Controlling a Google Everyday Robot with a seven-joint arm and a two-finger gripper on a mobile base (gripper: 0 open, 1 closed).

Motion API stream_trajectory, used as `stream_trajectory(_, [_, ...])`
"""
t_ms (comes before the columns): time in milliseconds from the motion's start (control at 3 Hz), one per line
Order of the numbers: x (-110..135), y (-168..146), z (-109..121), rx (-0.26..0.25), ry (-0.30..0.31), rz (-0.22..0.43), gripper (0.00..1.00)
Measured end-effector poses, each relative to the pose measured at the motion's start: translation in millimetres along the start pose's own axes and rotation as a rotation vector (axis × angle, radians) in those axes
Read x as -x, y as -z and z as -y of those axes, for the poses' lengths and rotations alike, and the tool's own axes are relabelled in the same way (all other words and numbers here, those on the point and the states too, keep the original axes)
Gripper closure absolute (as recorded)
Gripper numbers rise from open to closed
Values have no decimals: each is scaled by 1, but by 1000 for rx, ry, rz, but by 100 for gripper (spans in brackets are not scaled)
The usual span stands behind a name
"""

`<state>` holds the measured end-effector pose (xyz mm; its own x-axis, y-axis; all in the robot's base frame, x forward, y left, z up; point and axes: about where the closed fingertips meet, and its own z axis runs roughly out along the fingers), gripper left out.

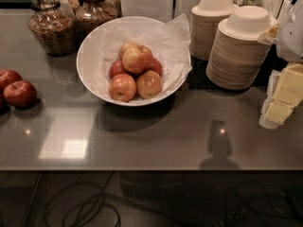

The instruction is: Pick apple from white bowl

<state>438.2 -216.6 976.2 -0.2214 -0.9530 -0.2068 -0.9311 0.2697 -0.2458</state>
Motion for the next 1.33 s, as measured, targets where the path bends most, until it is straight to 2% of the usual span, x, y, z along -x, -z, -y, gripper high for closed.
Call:
stream_trajectory(333, [0, 0, 0, 0, 0, 0, 0])
stream_trajectory(667, [17, -8, 9, -11, 1, 42, 0])
stream_trajectory(1000, [61, -21, 23, -26, 62, 102, 0])
stream_trajectory(1333, [61, -21, 23, -26, 62, 102, 0])
